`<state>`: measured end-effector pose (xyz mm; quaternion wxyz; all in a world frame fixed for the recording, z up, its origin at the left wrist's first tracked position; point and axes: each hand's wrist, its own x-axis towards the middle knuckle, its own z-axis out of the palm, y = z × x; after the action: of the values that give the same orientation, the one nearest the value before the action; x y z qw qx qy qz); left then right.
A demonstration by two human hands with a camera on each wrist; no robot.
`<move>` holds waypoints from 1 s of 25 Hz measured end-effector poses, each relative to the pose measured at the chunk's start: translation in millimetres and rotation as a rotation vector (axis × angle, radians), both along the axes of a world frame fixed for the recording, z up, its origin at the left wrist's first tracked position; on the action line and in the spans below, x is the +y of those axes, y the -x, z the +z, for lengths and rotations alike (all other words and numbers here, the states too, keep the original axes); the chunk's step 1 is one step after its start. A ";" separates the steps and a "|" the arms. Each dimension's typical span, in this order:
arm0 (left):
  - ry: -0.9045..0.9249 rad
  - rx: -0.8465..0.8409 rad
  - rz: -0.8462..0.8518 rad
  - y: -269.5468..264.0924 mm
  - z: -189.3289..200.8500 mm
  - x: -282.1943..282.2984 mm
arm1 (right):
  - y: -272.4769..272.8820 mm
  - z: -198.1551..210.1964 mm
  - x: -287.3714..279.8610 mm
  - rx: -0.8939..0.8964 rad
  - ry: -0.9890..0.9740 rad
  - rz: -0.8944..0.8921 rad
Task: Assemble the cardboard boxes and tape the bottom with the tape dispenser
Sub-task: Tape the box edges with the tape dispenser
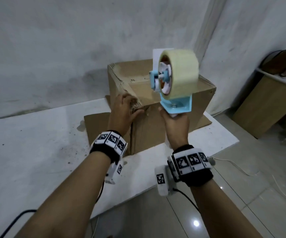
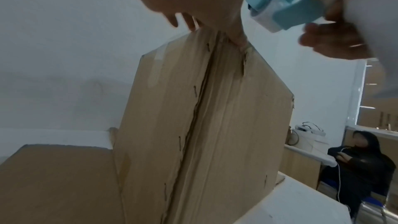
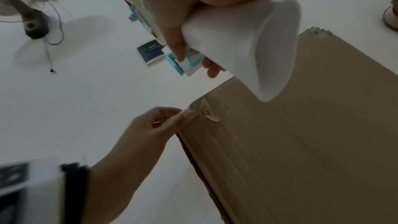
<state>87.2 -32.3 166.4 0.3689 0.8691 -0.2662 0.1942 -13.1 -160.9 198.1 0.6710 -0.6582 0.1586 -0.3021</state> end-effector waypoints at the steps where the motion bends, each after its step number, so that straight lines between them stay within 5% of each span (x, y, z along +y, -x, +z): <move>1: 0.068 -0.052 0.006 4.9 -3.1 1.3 | -10.6 -0.4 1.9 -0.007 0.023 0.003; 9: 0.484 -0.004 -0.130 0.9 -26.6 14.6 | -59.6 -35.8 16.8 0.012 0.032 -0.005; 16: 0.450 0.021 -0.226 -8.8 -20.0 23.2 | -65.1 -46.6 14.5 0.078 0.097 -0.002; 21: 0.620 0.285 -0.242 -4.0 -18.3 12.0 | -60.8 -39.3 11.6 -0.028 -0.039 0.065; 25: 0.550 0.169 -0.097 0.0 -20.6 -8.2 | -53.9 -35.9 5.3 -0.069 -0.103 0.166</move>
<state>87.2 -40.4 145.8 0.6203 0.7358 -0.2131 0.1683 40.8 -155.6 162.2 0.7318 -0.6229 0.0956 -0.2596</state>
